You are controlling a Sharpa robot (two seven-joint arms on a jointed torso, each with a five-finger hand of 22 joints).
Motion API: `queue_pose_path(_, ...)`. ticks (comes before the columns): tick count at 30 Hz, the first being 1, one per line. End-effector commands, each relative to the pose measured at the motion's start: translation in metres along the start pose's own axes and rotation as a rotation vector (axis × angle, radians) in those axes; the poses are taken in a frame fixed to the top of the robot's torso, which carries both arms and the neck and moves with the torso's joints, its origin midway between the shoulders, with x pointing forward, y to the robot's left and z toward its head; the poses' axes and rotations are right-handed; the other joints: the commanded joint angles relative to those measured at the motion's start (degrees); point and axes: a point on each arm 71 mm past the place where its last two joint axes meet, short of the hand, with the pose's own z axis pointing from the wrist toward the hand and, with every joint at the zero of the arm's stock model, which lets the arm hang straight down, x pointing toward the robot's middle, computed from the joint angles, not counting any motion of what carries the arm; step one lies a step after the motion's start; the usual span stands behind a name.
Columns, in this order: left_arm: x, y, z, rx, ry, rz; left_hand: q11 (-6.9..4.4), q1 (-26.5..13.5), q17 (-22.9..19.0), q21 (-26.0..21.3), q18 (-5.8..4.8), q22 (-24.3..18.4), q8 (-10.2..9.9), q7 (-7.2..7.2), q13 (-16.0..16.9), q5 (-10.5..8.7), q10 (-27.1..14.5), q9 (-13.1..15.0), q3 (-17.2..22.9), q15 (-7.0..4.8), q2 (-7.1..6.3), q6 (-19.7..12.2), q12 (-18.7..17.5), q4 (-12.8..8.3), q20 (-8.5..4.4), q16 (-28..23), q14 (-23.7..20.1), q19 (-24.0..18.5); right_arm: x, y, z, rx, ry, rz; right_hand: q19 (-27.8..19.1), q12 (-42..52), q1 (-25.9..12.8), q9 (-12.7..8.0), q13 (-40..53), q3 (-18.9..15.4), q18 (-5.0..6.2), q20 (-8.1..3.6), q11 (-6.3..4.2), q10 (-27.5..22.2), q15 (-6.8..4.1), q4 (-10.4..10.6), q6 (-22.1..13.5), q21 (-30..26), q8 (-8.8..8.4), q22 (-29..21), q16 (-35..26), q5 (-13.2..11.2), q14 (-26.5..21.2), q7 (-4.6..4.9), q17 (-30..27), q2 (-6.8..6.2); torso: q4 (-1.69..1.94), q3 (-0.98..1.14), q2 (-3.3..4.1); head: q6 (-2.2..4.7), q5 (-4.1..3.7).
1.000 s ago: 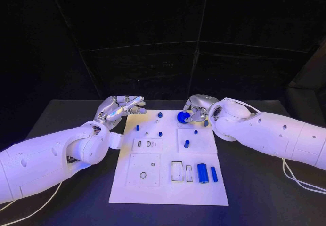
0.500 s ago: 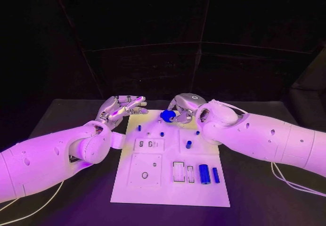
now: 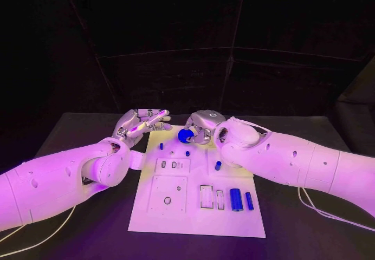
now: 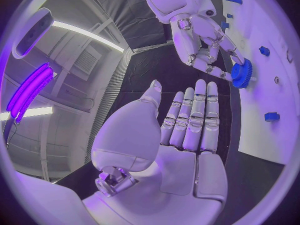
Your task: Assemble the parts on the task board
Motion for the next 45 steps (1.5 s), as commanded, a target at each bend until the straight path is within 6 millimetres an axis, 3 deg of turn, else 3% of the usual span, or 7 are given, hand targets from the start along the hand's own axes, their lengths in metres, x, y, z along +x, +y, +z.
queue_pose_path(1,0.002,-0.001,0.001,0.007,0.013,-0.003,0.34,0.19,0.08,-0.18,0.76,-0.09,-0.36,0.07,-0.03,0.22,0.19,-0.06,-0.09,0.19,0.27,0.36,-0.21,-0.32,0.38,-0.31,-0.32,-0.08,0.002,0.002,0.002,-0.006,0.023,-0.031,0.32,-0.03,-0.45,0.07,0.04,0.34,-0.58,-0.01,0.21,0.29,0.00,0.04,1.66,0.20,0.06,0.07,0.33,-0.29,3.81,-0.35,3.72,0.07,-0.10,0.04,-0.02,0.01,0.13)
queue_pose_path(13,0.002,-0.001,0.001,0.005,0.015,-0.004,0.33,0.16,0.10,-0.23,0.77,-0.14,-0.44,0.05,-0.04,0.22,0.21,-0.07,-0.08,0.19,0.39,0.37,-0.29,-0.37,0.39,-0.42,-0.28,-0.05,0.007,0.006,0.010,0.002,0.044,-0.061,0.04,-1.78,-1.52,-0.16,-1.65,1.06,-0.52,0.23,0.64,-0.97,0.32,-0.21,0.11,-0.02,-1.12,-0.37,0.21,-1.01,3.73,0.20,3.46,-0.78,-0.10,0.07,-0.04,-0.03,0.18)
queue_pose_path(19,0.002,-0.001,0.001,0.004,0.015,-0.004,0.33,0.16,0.10,-0.23,0.77,-0.14,-0.44,0.05,-0.04,0.22,0.21,-0.07,-0.08,0.19,0.39,0.37,-0.29,-0.37,0.39,-0.42,-0.28,-0.05,0.009,0.006,0.012,0.005,0.058,-0.069,-0.26,-4.61,-3.56,-0.32,-4.51,0.21,-0.46,0.93,1.52,-2.98,1.10,0.03,-3.51,-0.26,-3.34,-0.75,0.33,-4.61,3.78,1.05,3.89,-2.10,-0.13,0.07,-0.03,-0.10,0.24)
queue_pose_path(24,0.002,-0.001,0.001,0.003,0.015,-0.004,0.33,0.16,0.11,-0.24,0.78,-0.15,-0.46,0.06,-0.04,0.21,0.21,-0.07,-0.09,0.19,0.39,0.37,-0.31,-0.39,0.39,-0.43,-0.27,-0.05,0.010,0.005,0.012,0.010,0.062,-0.072,-0.34,-5.16,-6.56,-0.25,-5.11,-2.27,-0.43,1.38,1.99,-3.40,1.53,2.24,-5.10,-0.31,-4.41,-0.84,0.37,-6.43,3.79,1.47,4.01,-2.36,-0.11,0.07,-0.01,-0.07,0.29)
queue_pose_path(28,0.002,-0.001,0.001,0.001,0.015,-0.004,0.35,0.15,0.11,-0.26,0.78,-0.17,-0.51,0.10,-0.05,0.21,0.19,-0.08,-0.11,0.19,0.38,0.34,-0.35,-0.42,0.39,-0.47,-0.26,-0.04,0.011,0.004,0.012,0.015,0.079,-0.069,-0.36,-5.03,-10.51,-0.08,-5.05,-5.78,-0.42,1.64,2.12,-3.42,1.69,6.50,-4.90,-0.28,-4.40,-0.83,0.42,-4.97,3.80,1.54,4.17,-1.54,-0.10,0.06,-0.03,0.00,0.34)
queue_pose_path(34,0.002,-0.001,0.001,-0.001,0.018,-0.006,0.44,0.10,0.14,-0.33,0.77,-0.24,-0.67,0.26,-0.07,0.22,0.06,-0.10,-0.18,0.22,0.38,0.22,-0.52,-0.50,0.41,-0.60,-0.22,-0.01,0.013,0.003,0.012,0.026,0.104,-0.052,-0.28,-4.67,-13.61,-0.04,-4.73,-10.10,-0.44,1.59,2.11,-3.32,1.67,11.09,-4.51,-0.18,-4.39,-0.72,0.51,0.77,3.82,1.46,4.39,-0.10,-0.11,0.08,-0.03,0.10,0.29)
queue_pose_path(45,0.001,-0.001,0.000,-0.003,0.016,-0.005,0.49,0.13,0.15,-0.36,0.77,-0.27,-0.76,0.31,-0.08,0.22,0.00,-0.11,-0.17,0.24,0.41,0.15,-0.60,-0.57,0.42,-0.67,-0.20,0.01,-0.004,-0.015,-0.004,0.020,-0.060,0.028,0.19,-2.55,-9.25,-0.05,-2.52,-13.38,-0.59,1.49,1.94,-1.89,1.55,10.85,-4.00,0.30,-4.40,0.11,0.69,2.89,3.92,1.32,4.83,0.92,-0.35,0.15,-0.14,0.42,0.35)
